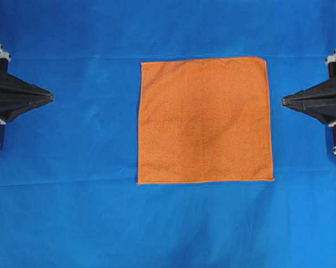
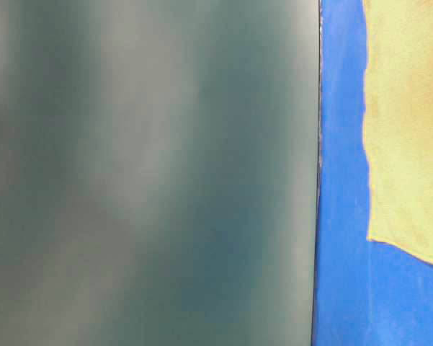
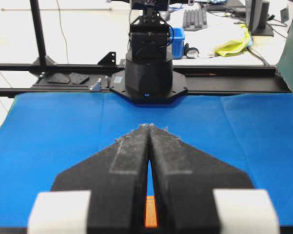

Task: Fold the orange towel.
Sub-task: 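Move both grippers to the towel's two far corners, then close both grippers on the far corners of the orange towel, then pull both held corners toward the near edge, folding towel in half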

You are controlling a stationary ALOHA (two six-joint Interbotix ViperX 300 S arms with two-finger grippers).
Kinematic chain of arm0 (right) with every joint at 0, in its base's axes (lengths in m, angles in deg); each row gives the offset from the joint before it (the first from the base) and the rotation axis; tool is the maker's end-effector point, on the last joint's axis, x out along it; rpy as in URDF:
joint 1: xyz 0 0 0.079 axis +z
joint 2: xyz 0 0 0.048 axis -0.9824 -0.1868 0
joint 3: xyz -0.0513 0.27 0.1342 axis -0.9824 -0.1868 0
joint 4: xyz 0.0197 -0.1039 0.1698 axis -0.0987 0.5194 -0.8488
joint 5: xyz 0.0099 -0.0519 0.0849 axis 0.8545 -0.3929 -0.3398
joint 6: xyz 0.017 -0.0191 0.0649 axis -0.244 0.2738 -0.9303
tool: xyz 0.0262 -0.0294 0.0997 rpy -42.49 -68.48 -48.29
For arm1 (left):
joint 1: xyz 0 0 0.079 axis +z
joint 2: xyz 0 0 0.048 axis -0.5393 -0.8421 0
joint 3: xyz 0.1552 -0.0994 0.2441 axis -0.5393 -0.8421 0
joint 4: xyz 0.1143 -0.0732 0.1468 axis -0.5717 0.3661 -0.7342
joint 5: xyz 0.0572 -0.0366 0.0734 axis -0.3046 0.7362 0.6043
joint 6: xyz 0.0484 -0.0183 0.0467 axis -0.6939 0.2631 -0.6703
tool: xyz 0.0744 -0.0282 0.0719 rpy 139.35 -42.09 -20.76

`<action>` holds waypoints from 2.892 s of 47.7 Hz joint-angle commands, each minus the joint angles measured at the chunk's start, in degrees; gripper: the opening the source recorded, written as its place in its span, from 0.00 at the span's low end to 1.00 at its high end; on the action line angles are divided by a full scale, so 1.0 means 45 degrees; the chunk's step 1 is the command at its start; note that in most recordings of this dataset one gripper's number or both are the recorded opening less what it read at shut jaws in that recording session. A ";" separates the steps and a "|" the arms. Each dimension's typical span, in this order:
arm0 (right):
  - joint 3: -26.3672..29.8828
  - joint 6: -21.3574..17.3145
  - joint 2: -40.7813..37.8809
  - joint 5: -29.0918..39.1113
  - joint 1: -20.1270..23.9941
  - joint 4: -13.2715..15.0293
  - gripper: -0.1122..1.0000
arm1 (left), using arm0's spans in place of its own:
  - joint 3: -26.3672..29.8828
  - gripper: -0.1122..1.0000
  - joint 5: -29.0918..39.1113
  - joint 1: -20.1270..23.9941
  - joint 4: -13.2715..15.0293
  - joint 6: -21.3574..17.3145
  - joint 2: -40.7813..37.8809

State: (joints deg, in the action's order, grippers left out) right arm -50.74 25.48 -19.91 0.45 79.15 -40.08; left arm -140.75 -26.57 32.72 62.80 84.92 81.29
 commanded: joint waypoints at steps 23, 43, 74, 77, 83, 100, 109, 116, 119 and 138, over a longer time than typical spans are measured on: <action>0.0645 -0.0801 -0.0313 0.2949 -0.3613 -0.0273 0.10 | 0.1328 0.10 -0.1934 0.2754 0.0391 0.0098 -0.4492; 0.0371 -0.1152 -0.3652 0.3320 -0.6758 -0.0215 0.36 | 0.3828 0.72 -0.2129 0.4063 0.0410 0.0117 -0.9609; 0.0430 -0.0977 -1.0801 -0.0020 -0.8086 0.0137 0.62 | 0.5801 0.92 -0.2598 0.5098 0.0488 0.0117 -1.5723; 0.0449 -0.0898 -1.1055 -0.0098 -0.8086 0.0137 0.62 | 0.5762 0.91 -0.2539 0.5098 0.0488 0.0117 -1.5820; 0.0488 -0.0684 -1.1250 -0.0117 -0.8086 0.0137 0.54 | 0.5645 0.88 -0.2148 0.5117 0.0508 0.0098 -1.5840; 0.0488 -0.0605 -1.1250 -0.0117 -0.8086 0.0117 0.13 | 0.5781 0.13 -0.1172 0.4980 0.0430 -0.0098 -1.6094; 0.0547 -0.0645 -1.1230 -0.0156 -0.8086 0.0098 0.13 | 0.5762 0.11 -0.1113 0.5000 0.0410 -0.0117 -1.6055; 0.0527 -0.0723 -1.0801 -0.0137 -0.8086 0.0098 0.13 | 0.5801 0.11 -0.1016 0.5000 0.0410 -0.0176 -1.5723; 0.0469 -0.0723 -1.0508 -0.0117 -0.8086 0.0078 0.13 | 0.5820 0.11 -0.1016 0.4980 0.0410 -0.0195 -1.5508; 0.0234 -0.0742 -0.9668 -0.0078 -0.8047 0.0000 0.13 | 0.5879 0.11 -0.1016 0.4941 0.0410 -0.0176 -1.5117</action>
State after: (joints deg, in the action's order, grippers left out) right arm -50.04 22.22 -64.30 0.28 42.94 -40.00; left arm -114.91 -30.79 55.22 64.74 84.13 11.24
